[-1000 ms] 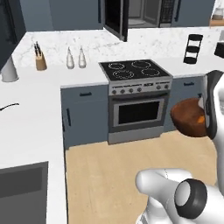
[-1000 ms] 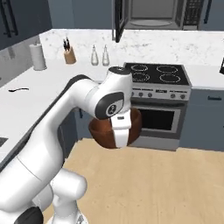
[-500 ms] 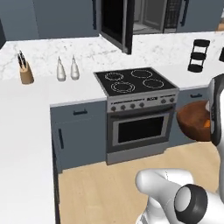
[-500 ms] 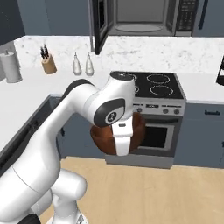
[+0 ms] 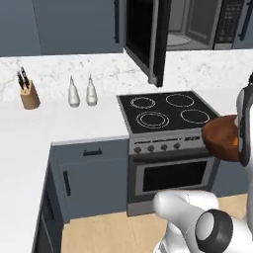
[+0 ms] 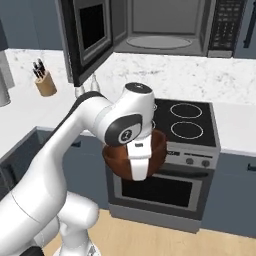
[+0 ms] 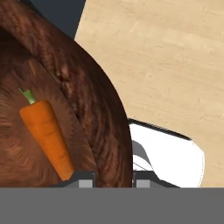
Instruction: Pick the carrot from the sink and place it in the bowl. Then pick the bowl and place it in the microwave. Then close the microwave door and press the start button.
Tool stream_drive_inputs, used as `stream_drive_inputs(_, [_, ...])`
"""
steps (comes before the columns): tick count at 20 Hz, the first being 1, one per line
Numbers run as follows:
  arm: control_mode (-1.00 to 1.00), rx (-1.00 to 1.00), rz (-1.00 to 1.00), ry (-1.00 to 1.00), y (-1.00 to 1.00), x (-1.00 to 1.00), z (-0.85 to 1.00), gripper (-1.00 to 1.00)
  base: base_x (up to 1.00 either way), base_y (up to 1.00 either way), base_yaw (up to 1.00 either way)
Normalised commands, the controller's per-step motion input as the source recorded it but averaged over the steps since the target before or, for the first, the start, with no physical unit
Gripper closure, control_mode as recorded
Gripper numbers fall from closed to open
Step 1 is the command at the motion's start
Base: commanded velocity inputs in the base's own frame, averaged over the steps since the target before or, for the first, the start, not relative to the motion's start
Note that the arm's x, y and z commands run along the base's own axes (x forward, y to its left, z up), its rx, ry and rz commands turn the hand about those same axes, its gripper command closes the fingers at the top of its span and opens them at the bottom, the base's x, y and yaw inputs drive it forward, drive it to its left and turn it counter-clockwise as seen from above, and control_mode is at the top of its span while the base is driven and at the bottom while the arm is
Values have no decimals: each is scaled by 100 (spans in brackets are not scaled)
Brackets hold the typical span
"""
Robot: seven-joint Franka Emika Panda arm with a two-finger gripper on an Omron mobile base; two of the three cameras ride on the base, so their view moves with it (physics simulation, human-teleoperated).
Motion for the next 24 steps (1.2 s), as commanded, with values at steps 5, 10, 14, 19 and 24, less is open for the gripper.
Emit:
stream_drive_inputs(5, [100, 0, 0, 0, 0, 0, 0, 100, 96, -54, 32])
stream_drive_inputs(10, [100, 0, 0, 0, 0, 0, 0, 100, 48, -26, 19])
stream_drive_inputs(14, [100, 0, 0, 0, 0, 0, 0, 100, 8, -11, -8])
stream_drive_inputs(19, [100, 0, 0, 0, 0, 0, 0, 100, 41, -13, -22])
stream_drive_inputs(24, [100, 0, 0, 0, 0, 0, 0, 100, 46, -5, -25])
